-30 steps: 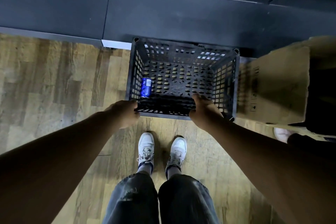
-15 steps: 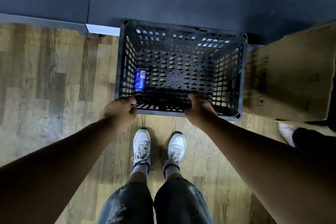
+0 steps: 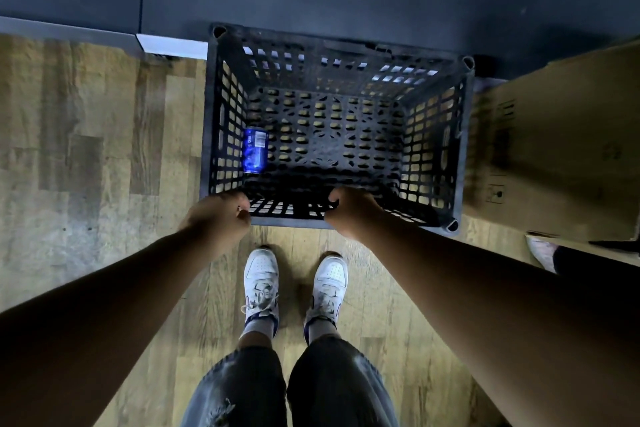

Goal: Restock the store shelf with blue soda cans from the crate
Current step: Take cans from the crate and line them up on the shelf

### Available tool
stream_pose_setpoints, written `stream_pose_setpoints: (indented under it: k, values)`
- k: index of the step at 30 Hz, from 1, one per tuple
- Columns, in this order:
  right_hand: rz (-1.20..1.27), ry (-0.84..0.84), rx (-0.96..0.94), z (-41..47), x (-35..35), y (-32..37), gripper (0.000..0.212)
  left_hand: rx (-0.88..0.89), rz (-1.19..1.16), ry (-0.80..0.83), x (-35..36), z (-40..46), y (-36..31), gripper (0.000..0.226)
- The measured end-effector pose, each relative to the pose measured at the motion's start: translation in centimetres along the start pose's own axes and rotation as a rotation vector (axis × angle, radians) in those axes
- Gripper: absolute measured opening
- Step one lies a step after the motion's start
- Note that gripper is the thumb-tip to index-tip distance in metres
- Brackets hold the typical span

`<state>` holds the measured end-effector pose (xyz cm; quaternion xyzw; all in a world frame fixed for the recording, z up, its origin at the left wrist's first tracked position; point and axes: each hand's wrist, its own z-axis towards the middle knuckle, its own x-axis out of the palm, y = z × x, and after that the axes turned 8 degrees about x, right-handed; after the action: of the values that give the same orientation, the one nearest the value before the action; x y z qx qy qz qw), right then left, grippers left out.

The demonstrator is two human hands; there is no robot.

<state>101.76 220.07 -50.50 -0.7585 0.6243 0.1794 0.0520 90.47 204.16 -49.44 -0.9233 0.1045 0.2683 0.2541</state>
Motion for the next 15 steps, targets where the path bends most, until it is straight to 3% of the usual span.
stream_pose_setpoints:
  k: [6,9,15]
  values:
    - [-0.025,0.038,0.036,2.1,0.0,0.0,0.033,0.017,-0.033,0.029,1.2,2.6,-0.4,0.028]
    - [-0.05,0.031,0.082,3.3,0.0,-0.6,0.005,0.02,-0.027,0.039,1.7,3.7,-0.2,0.027]
    - [-0.053,0.005,0.062,5.9,0.3,-1.2,0.033,-0.007,0.012,0.035,2.6,5.7,0.9,0.026]
